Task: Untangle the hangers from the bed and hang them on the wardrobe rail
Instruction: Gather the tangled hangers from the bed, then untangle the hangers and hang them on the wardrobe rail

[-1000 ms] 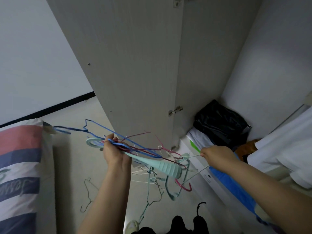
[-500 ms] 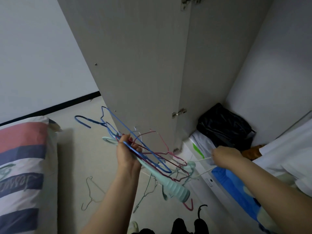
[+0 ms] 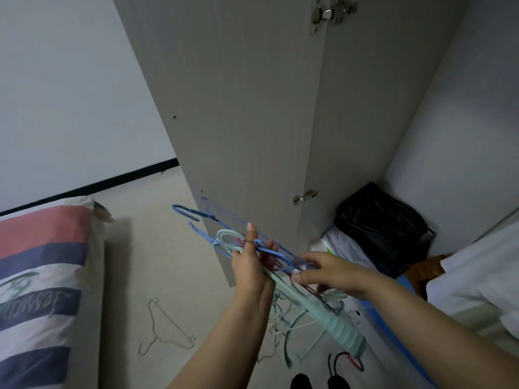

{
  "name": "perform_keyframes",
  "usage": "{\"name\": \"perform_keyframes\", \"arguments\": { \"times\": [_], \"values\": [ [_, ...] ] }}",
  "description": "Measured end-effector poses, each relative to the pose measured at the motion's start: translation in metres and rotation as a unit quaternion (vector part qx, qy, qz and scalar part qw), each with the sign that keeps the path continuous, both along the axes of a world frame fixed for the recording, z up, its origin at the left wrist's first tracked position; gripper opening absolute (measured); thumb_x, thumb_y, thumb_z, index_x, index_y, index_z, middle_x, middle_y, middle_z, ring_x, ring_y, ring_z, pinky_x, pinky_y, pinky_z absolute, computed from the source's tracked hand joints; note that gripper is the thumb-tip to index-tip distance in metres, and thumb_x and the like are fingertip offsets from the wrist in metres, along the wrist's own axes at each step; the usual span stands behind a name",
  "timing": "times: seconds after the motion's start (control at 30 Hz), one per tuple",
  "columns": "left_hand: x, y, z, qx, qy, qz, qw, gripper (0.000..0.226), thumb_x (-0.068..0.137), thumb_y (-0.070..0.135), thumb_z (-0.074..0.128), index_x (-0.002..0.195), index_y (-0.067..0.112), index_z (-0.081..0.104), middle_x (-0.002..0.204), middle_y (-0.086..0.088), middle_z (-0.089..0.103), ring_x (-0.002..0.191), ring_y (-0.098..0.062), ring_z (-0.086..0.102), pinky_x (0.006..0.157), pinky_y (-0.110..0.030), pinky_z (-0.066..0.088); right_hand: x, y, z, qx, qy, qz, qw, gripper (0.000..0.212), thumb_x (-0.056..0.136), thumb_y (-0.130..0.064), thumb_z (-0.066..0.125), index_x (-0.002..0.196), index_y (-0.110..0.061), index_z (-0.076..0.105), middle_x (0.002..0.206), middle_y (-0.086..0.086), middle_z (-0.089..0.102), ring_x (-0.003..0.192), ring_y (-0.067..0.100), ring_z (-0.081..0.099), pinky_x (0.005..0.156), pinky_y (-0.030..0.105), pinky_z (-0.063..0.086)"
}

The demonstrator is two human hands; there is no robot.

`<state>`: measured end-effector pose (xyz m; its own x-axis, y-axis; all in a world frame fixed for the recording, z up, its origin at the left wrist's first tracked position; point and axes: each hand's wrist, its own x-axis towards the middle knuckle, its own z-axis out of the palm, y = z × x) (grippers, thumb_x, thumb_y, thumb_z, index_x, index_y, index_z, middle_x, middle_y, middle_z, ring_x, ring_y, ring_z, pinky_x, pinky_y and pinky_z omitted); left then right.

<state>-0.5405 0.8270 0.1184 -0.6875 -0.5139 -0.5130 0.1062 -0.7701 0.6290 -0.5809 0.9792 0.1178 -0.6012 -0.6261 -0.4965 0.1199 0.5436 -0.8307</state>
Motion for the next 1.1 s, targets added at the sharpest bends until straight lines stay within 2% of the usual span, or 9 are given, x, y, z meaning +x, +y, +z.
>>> {"name": "perform_keyframes", "arguments": {
  "times": [0.1, 0.27, 0.43, 0.6, 0.77, 0.83, 0.93, 1.03, 1.1],
  "values": [
    [0.002, 0.008, 0.0, 0.008, -0.023, -0.011, 1.0, 0.02, 0.088, 0.028, 0.067, 0.097, 0.015, 0.054, 0.089, -0.006, 0.061, 0.069, -0.02, 0.067, 0.054, -0.026, 0.056, -0.002, 0.013, 0.005, 0.035, 0.099, -0.026, 0.994, 0.061, 0.071, -0.053, 0.075, 0.12, -0.028, 0.05, 0.1, -0.011, 0.051, 0.083, 0.0, 0.051, 0.073, 0.016, 0.041],
    [0.004, 0.018, 0.004, -0.012, -0.017, -0.038, 0.999, 0.017, 0.091, 0.03, 0.063, 0.085, 0.019, 0.051, 0.06, 0.005, 0.058, 0.05, -0.008, 0.059, 0.051, -0.023, 0.052, 0.0, 0.026, -0.001, 0.003, 0.205, -0.106, 0.973, 0.052, 0.077, -0.034, 0.076, 0.119, -0.032, 0.046, 0.112, -0.012, 0.04, 0.083, -0.004, 0.045, 0.073, 0.01, 0.036],
    [0.004, 0.021, 0.008, -0.046, -0.028, -0.086, 0.995, 0.019, 0.089, 0.029, 0.066, 0.083, 0.019, 0.051, 0.053, 0.005, 0.058, 0.046, -0.006, 0.057, 0.044, -0.02, 0.046, -0.002, 0.039, -0.005, -0.01, 0.218, -0.118, 0.969, 0.052, 0.077, -0.03, 0.077, 0.117, -0.031, 0.044, 0.111, -0.015, 0.04, 0.102, 0.008, 0.048, 0.084, 0.013, 0.039],
    [0.0, 0.024, 0.01, -0.058, -0.027, -0.109, 0.992, 0.018, 0.089, 0.011, 0.065, 0.083, 0.015, 0.048, 0.049, 0.001, 0.049, 0.037, -0.008, 0.043, 0.037, -0.018, 0.035, -0.003, 0.054, -0.006, 0.098, 0.249, -0.031, 0.963, 0.067, 0.072, -0.05, 0.075, 0.121, -0.03, 0.034, 0.12, -0.011, 0.039, 0.113, 0.007, 0.043, 0.097, 0.023, 0.037],
    [-0.002, 0.051, 0.003, -0.156, -0.046, -0.145, 0.976, 0.027, 0.083, -0.005, 0.053, 0.074, 0.015, 0.037, 0.055, -0.005, 0.032, 0.042, -0.015, 0.028, 0.041, -0.023, 0.026, -0.02, 0.06, 0.013, 0.136, 0.163, 0.007, 0.977, 0.025, 0.088, -0.036, 0.063, 0.108, -0.028, 0.049, 0.101, -0.011, 0.055, 0.097, 0.01, 0.055, 0.084, 0.022, 0.046],
    [0.0, 0.065, 0.002, -0.178, -0.041, -0.177, 0.967, 0.025, 0.081, -0.005, 0.053, 0.075, 0.014, 0.038, 0.056, -0.007, 0.033, 0.046, -0.016, 0.028, 0.043, -0.025, 0.026, -0.034, 0.056, 0.026, 0.16, 0.266, -0.059, 0.949, 0.044, 0.093, -0.025, 0.057, 0.134, -0.021, 0.04, 0.124, 0.002, 0.052, 0.111, 0.019, 0.054, 0.095, 0.031, 0.045],
    [0.002, 0.078, 0.003, -0.198, -0.037, -0.225, 0.953, 0.023, 0.082, -0.004, 0.054, 0.075, 0.012, 0.039, 0.056, -0.006, 0.036, 0.045, -0.015, 0.029, 0.041, -0.023, 0.029, -0.057, 0.043, 0.049, 0.194, 0.497, -0.054, 0.844, 0.079, 0.09, -0.017, 0.058, 0.151, -0.031, 0.01, 0.154, 0.006, 0.019, 0.137, 0.028, 0.03, 0.109, 0.043, 0.033],
    [0.002, 0.088, 0.004, -0.205, -0.032, -0.273, 0.939, 0.026, 0.083, -0.005, 0.052, 0.073, 0.015, 0.038, 0.055, -0.002, 0.033, 0.044, -0.014, 0.03, 0.043, -0.023, 0.027, -0.084, 0.024, 0.067, 0.247, 0.539, 0.1, 0.799, 0.07, 0.09, -0.016, 0.057, 0.147, -0.039, 0.023, 0.159, -0.005, 0.007, 0.146, 0.021, 0.009, 0.114, 0.044, 0.021],
    [0.003, 0.092, 0.006, -0.203, -0.024, -0.3, 0.932, 0.027, 0.085, -0.005, 0.052, 0.073, 0.015, 0.039, 0.051, 0.001, 0.034, 0.043, -0.013, 0.03, 0.045, -0.024, 0.026, -0.098, 0.015, 0.066, 0.247, 0.504, 0.164, 0.811, 0.049, 0.091, -0.02, 0.057, 0.137, -0.033, 0.046, 0.154, -0.005, 0.028, 0.142, 0.02, 0.026, 0.113, 0.039, 0.028]
  ]
}}
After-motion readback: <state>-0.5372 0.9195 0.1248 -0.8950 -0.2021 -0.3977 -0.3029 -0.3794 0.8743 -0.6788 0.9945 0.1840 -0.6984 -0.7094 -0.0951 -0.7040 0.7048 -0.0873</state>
